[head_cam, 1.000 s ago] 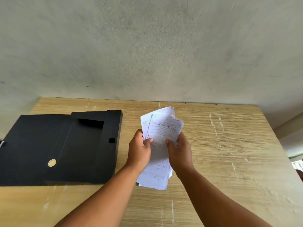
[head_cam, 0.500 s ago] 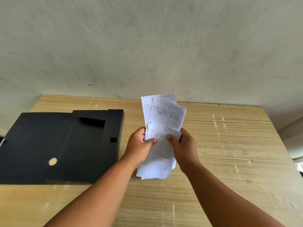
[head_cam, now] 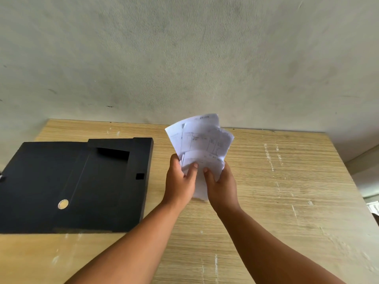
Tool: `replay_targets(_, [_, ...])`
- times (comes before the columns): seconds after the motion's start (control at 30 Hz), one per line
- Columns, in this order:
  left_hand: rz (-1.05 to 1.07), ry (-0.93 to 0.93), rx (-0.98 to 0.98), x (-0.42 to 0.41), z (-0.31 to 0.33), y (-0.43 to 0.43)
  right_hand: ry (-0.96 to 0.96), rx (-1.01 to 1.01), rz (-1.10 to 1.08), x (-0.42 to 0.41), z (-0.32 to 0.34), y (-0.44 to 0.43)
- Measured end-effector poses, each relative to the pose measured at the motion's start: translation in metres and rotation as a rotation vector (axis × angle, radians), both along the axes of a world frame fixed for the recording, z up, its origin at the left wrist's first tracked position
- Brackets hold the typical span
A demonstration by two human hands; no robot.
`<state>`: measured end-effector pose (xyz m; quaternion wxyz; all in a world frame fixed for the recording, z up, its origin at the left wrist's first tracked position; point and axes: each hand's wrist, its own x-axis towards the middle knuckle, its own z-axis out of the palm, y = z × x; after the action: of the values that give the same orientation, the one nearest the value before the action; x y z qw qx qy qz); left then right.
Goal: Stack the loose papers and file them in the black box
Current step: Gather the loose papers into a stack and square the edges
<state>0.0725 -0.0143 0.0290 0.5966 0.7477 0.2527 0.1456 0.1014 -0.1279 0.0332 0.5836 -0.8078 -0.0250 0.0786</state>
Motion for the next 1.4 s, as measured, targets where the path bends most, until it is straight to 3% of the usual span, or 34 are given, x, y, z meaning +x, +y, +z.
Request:
replay_targets(0.23, [-0.04,0.136,0.007,-0.017,-0.024,0.002,0.082,-0.116,-0.001,-0.013,-0.022,-0.008])
replay_targets(0.57, [0.096,-0.057,0.032,0.006,0.009,-0.007,-0.064,0.037,-0.071,-0.006,0.006,0.015])
replay_targets(0.87, [-0.033,0.165,-0.008,-0.015,-0.025,0.007,0.105,-0.092,-0.022,-0.009,-0.025,-0.003])
replay_targets(1.13, [-0.053,0.151,-0.034,-0.015,-0.024,0.011,0.117,-0.049,-0.012,-0.007,-0.025,-0.01])
replay_targets(1.4, [-0.016,0.02,0.028,-0.007,-0.011,0.013,-0.068,0.042,-0.075,-0.004,-0.012,-0.004])
